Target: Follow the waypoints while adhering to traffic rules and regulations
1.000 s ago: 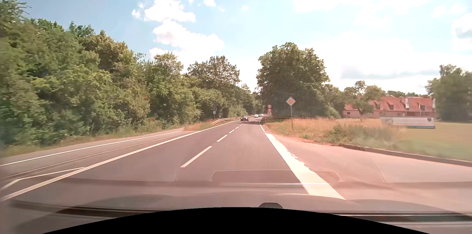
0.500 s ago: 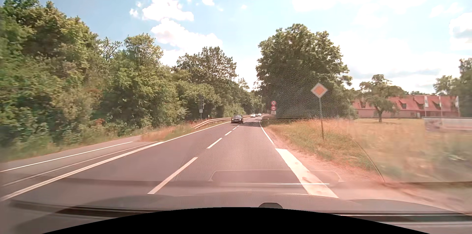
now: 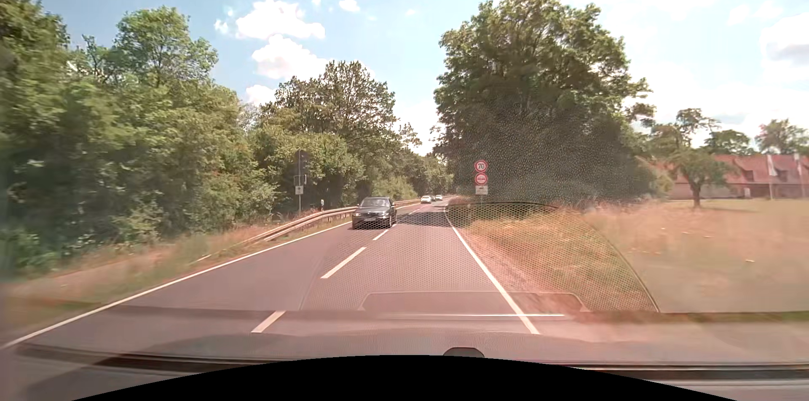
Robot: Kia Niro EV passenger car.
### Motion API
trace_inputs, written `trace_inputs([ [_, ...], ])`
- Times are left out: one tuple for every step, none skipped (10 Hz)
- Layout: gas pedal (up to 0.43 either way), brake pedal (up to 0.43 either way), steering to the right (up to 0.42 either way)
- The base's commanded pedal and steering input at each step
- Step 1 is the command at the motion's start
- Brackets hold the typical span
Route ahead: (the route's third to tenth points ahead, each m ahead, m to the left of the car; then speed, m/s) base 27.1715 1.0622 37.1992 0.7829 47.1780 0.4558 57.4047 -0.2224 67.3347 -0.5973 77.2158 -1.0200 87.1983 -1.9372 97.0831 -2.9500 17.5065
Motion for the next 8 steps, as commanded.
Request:
trace_inputs([
  [0.067, 0.000, -0.006],
  [0.067, 0.000, -0.006],
  [0.067, 0.000, -0.006],
  [0.067, 0.000, -0.006],
  [0.067, 0.000, -0.006],
  [0.067, 0.000, -0.008],
  [0.067, 0.000, -0.008],
  [0.067, 0.000, -0.006],
])
